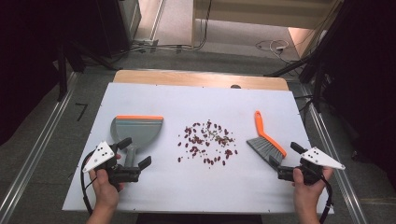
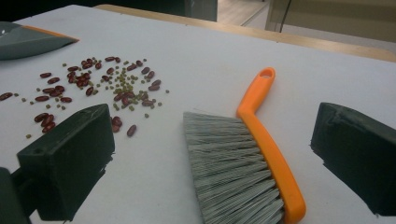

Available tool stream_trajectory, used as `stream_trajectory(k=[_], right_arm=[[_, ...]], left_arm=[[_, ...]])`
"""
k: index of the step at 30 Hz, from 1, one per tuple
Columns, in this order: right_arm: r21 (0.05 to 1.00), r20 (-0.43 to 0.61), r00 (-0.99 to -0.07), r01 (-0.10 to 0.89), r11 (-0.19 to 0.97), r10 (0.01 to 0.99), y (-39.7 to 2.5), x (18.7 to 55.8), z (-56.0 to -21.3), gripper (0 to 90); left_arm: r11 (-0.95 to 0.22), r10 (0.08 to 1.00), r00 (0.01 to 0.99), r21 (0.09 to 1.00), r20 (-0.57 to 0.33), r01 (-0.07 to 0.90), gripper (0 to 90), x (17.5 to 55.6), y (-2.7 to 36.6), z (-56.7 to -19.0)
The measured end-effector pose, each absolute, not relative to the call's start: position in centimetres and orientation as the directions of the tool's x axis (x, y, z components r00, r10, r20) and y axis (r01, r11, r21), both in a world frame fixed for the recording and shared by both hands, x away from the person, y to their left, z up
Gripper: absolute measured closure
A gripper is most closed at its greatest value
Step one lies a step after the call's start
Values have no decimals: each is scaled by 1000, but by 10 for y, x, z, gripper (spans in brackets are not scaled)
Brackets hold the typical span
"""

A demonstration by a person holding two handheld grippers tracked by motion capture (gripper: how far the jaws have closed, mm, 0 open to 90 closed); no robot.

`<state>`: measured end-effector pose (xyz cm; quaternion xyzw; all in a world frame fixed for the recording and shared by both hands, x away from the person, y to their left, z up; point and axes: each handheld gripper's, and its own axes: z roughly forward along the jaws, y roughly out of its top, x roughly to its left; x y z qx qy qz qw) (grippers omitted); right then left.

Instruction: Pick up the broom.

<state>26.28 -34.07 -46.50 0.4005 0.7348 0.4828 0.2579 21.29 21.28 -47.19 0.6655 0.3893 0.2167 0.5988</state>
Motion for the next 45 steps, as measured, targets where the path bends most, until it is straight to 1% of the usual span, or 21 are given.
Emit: stream_trajectory(k=[13,16,19,21,26,35,39,43,45], right_arm=[[903,20,-520,375,207,854,-332,272,-455,0],[889,-13,-541,379,257,841,-325,280,-448,0],[882,-21,-538,387,268,843,-322,285,-445,0],[868,-19,-525,414,275,851,-319,296,-439,0],[862,-4,-512,433,262,859,-318,310,-431,0],[824,-26,-521,472,313,853,-310,342,-425,0],[795,-1,-514,520,312,858,-307,361,-424,16],[773,-8,-505,545,326,863,-305,370,-424,18],[743,4,-508,578,337,862,-303,379,-425,28]], left_arm=[[-4,758,631,967,-164,256,3,211,205,-469],[-3,759,631,968,-162,253,3,209,205,-468],[-3,763,627,968,-160,250,3,209,207,-468],[5,765,622,968,-166,253,3,209,209,-469],[14,767,617,966,-175,258,3,211,211,-469],[14,763,621,965,-179,261,3,214,209,-469],[13,760,624,965,-181,264,3,216,206,-470],[12,758,627,965,-180,262,3,215,206,-470],[11,759,626,965,-179,262,3,215,206,-470]])
